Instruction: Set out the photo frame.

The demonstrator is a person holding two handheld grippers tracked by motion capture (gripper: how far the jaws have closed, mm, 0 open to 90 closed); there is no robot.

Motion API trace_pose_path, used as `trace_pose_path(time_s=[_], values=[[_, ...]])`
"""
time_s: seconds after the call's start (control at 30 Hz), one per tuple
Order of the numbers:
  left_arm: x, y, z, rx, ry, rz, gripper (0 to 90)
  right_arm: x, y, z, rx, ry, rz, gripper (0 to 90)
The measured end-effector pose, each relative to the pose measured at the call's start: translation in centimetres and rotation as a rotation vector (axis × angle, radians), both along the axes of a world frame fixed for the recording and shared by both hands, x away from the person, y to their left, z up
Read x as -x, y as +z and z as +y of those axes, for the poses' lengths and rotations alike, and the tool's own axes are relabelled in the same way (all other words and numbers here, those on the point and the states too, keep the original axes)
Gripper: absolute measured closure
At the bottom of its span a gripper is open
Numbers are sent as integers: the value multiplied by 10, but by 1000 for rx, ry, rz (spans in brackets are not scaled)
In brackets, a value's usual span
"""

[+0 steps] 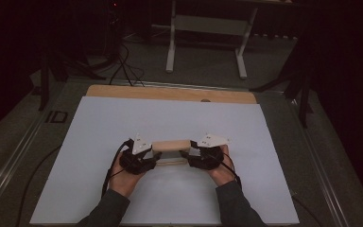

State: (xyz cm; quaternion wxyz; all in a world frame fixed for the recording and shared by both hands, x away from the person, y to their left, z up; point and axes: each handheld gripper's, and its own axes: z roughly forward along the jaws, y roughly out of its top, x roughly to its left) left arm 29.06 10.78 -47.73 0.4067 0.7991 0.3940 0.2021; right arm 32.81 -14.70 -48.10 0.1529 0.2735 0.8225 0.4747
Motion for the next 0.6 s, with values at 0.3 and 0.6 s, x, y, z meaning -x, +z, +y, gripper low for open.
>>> trace_pose_path(time_s=[0.3, 0.6], values=[[-6, 0, -3, 3, -13, 4, 554, -1, 1, -2, -7, -19, -2, 483], [-12, 0, -3, 5, -31, -3, 554, -4, 1, -3, -9, -33, -4, 481]])
